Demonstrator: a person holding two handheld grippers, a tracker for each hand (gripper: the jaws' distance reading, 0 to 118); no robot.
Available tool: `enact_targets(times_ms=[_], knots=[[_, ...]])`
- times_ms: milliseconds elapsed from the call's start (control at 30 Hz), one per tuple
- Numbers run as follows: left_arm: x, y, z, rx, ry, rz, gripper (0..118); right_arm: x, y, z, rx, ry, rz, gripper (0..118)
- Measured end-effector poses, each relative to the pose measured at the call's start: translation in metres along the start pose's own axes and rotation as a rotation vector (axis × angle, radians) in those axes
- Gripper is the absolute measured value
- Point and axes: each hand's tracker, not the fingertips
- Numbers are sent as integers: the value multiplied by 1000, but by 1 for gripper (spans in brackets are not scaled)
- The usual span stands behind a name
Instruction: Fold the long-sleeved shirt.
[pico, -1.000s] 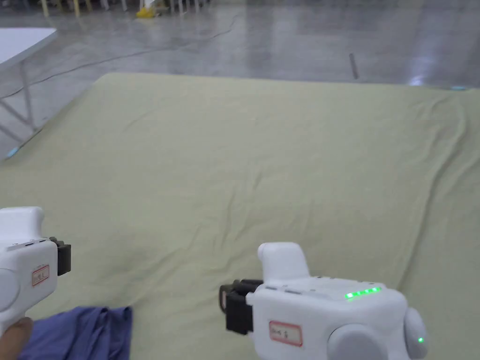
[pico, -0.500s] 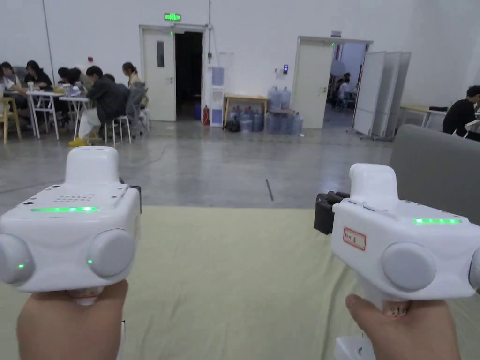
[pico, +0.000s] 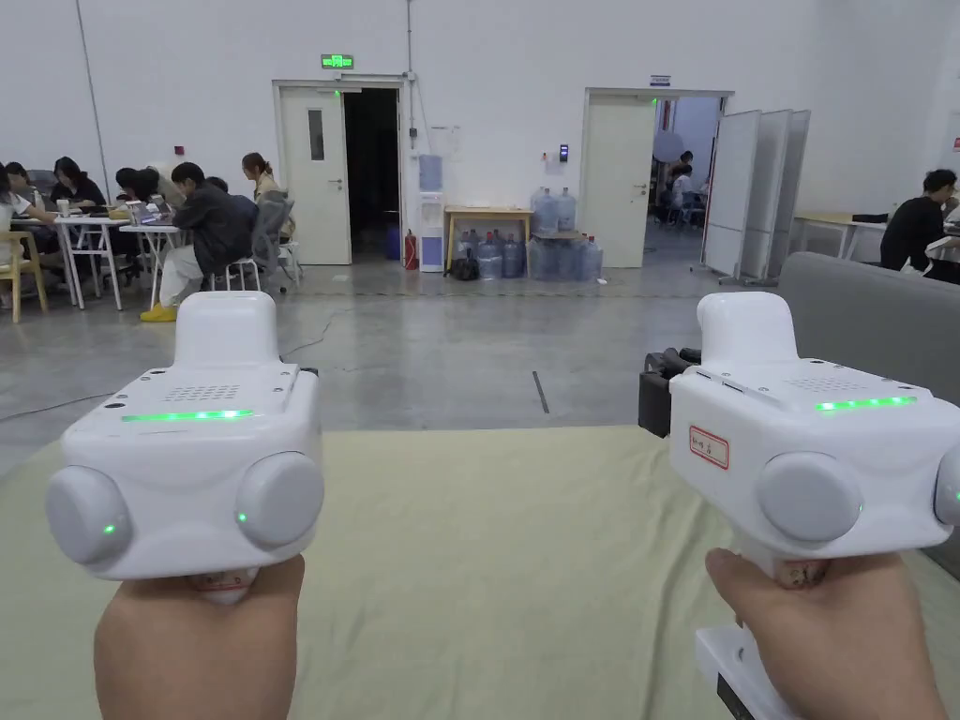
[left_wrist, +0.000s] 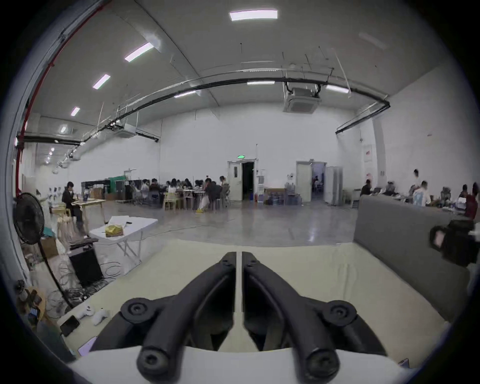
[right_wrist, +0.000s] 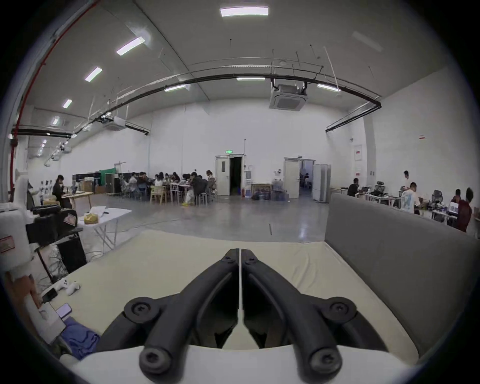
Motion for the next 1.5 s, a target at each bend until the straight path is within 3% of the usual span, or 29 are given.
enact_targets(times_ms=[33, 67, 100, 133, 167, 233, 333, 433, 500, 600, 1500], knots=[[-2, 2, 1, 17, -37, 8, 14, 0, 3, -2, -3, 8, -1, 18], [-1, 5, 2, 14, -25, -9, 60, -1, 5, -5, -5, 6, -5, 78], [-1, 7, 0, 10, -20, -20, 111, -1, 7, -11, -41, -26, -22, 118], [-4, 9, 3, -40, -50, -35, 118, -5, 7, -13, 46, -45, -19, 118], [-3, 10, 14, 55, -91, 3, 118, -6, 9, -17, 9, -61, 0, 118], [-2, 15, 27, 48, -36, -24, 118, -5, 11, -14, 23, -44, 21, 118], [-1, 16, 22, 70, 25, -97, 118, -9, 15, -19, -3, 2, -36, 118], [-3, 12, 12, 30, 8, -85, 118, -9, 15, -16, -43, 31, -65, 118], [-3, 8, 13, 13, -1, -66, 118, -12, 13, -12, -60, -44, -31, 118], [-4, 4, 11, 7, 7, -69, 118, -21, 10, -11, -24, -48, 25, 118], [-10, 10, 7, 4, -26, -48, 118, -16, 15, -8, -81, -46, -47, 118]])
